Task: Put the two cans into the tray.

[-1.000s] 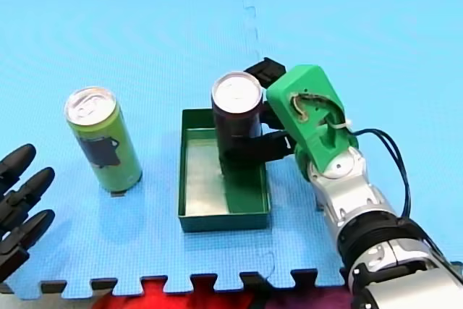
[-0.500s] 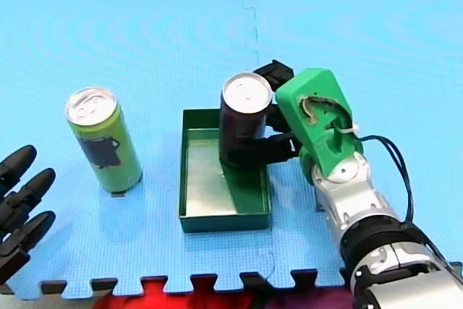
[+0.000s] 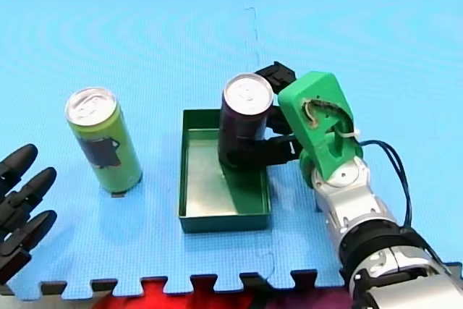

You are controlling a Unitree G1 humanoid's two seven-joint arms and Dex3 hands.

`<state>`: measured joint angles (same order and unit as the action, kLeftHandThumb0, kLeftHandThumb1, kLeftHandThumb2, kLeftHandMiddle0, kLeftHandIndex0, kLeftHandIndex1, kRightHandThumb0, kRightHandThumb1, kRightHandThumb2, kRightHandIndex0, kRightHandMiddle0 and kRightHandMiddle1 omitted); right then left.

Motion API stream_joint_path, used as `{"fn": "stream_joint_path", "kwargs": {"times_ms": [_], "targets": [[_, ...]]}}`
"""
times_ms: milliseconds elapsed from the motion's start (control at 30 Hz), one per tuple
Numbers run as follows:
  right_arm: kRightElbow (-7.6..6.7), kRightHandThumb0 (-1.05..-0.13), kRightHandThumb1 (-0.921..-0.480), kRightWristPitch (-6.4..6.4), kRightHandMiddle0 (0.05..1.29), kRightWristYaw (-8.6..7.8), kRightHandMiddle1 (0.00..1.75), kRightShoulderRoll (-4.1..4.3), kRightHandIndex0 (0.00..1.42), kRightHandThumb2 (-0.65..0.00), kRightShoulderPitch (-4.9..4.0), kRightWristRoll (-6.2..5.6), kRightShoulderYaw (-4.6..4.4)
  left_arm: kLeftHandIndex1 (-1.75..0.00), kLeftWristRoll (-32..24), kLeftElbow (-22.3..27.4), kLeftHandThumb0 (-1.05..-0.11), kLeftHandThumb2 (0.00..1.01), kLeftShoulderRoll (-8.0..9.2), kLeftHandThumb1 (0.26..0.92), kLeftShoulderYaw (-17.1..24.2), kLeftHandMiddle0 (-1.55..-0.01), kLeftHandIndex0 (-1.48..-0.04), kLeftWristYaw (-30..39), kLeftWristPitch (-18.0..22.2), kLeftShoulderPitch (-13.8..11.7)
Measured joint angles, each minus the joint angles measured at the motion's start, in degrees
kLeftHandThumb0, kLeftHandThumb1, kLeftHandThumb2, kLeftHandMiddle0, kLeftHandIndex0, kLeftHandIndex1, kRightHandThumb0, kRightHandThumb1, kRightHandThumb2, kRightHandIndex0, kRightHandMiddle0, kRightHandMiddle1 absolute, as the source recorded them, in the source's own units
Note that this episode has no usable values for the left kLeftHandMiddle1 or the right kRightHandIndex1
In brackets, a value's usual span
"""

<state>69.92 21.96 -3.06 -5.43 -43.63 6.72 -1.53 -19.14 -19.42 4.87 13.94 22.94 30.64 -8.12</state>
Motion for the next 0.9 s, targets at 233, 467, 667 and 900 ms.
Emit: {"fn": "stream_joint_path", "kwargs": {"times_ms": [233, 467, 667, 900], "targets": [[-0.12, -0.169, -0.785, -0.22, 0.63, 0.35, 1.75, 0.02, 0.96, -0.015, -0.06, 0.39, -0.4, 0.0, 0.16, 0.27, -1.048, 0.19, -0.34, 0.921, -0.27, -0.44, -0.55, -0.38, -0.15, -0.06], [-1.03, -1.024, -0.796, -1.05, 0.4, 0.54, 0.08, -0.07, 0.61, -0.003, -0.1, 1.32, -1.58, 0.0, 0.27, 0.51, -1.048, 0.18, -0.62, 0.921, -0.43, -0.44, -0.55, -0.49, -0.23, -0.27], [-1.78, -1.048, -0.838, -1.09, 0.24, -0.89, 0.0, 0.94, 0.36, -0.023, -0.12, 4.89, -4.86, 0.0, 0.25, 0.9, -1.048, 0.17, -0.8, 0.921, -0.53, -0.44, -0.55, -0.41, -0.34, -0.65], [-1.73, -1.048, -0.865, -0.74, 0.2, -0.67, 0.0, 1.36, 0.31, -0.022, -0.12, 6.31, -6.44, 0.0, 0.18, 0.99, -1.048, 0.17, -0.82, 0.921, -0.49, -0.45, -0.55, -0.35, -0.47, -0.67]]}}
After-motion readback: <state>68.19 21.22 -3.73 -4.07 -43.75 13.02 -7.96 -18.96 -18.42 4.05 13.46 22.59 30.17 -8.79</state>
